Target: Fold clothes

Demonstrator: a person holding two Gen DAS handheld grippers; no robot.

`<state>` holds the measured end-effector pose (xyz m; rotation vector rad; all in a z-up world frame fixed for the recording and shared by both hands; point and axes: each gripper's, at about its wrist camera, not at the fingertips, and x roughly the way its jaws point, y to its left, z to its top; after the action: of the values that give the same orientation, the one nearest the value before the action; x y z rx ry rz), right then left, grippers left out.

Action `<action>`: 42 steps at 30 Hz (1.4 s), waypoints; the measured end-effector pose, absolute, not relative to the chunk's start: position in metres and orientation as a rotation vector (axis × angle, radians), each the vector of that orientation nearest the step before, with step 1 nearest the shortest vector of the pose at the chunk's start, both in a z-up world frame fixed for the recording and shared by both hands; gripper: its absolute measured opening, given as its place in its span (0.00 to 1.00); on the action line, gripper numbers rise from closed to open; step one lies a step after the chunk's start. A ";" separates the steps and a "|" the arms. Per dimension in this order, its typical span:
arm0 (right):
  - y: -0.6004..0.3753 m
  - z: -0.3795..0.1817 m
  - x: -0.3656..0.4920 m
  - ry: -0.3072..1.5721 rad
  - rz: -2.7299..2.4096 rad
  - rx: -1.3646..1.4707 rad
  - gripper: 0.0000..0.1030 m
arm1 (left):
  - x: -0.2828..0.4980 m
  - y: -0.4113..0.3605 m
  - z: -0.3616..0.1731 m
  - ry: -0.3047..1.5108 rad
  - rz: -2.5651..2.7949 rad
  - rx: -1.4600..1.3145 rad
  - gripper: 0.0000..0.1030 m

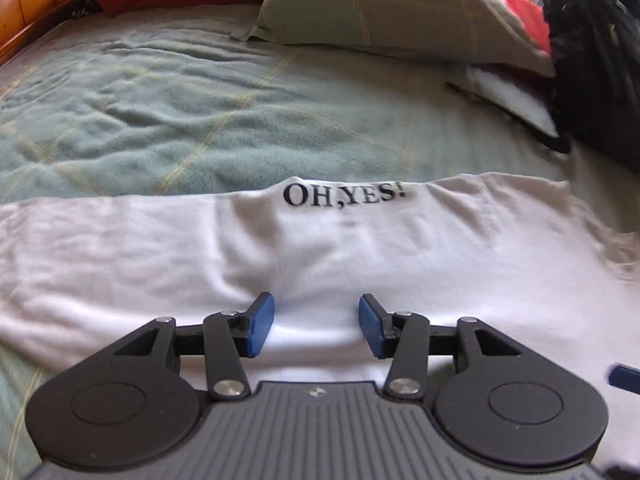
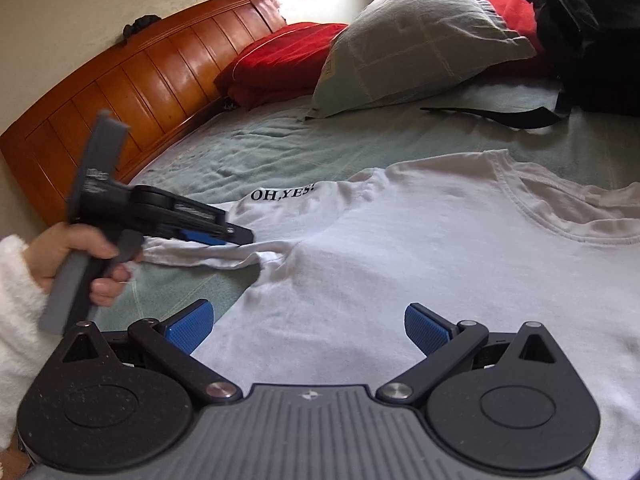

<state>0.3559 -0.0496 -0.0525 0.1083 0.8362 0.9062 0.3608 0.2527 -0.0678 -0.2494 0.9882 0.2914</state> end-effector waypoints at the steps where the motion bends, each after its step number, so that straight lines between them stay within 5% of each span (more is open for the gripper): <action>1: -0.048 -0.054 0.357 0.843 0.903 0.107 1.00 | 0.366 0.253 -0.071 0.974 0.295 -0.230 0.57; 5: -0.048 -0.060 0.361 0.864 0.879 0.113 1.00 | 0.384 0.265 -0.076 0.931 0.325 -0.258 0.63; 10: -0.053 -0.059 0.362 0.857 0.868 0.130 1.00 | 0.392 0.266 -0.067 0.905 0.368 -0.245 0.56; 32: -0.055 -0.058 0.365 0.856 0.860 0.144 1.00 | 0.352 0.258 -0.054 0.958 0.299 -0.390 0.62; 36: -0.055 -0.055 0.363 0.847 0.864 0.143 1.00 | 0.340 0.240 -0.035 0.881 0.127 -0.493 0.72; 42: -0.052 -0.049 0.356 0.831 0.887 0.120 1.00 | 0.352 0.215 -0.049 0.919 0.017 -0.547 0.73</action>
<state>0.3557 -0.0516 -0.0495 0.1201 0.8310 0.8870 0.3517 0.2148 -0.0489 -0.5472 0.9189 0.0170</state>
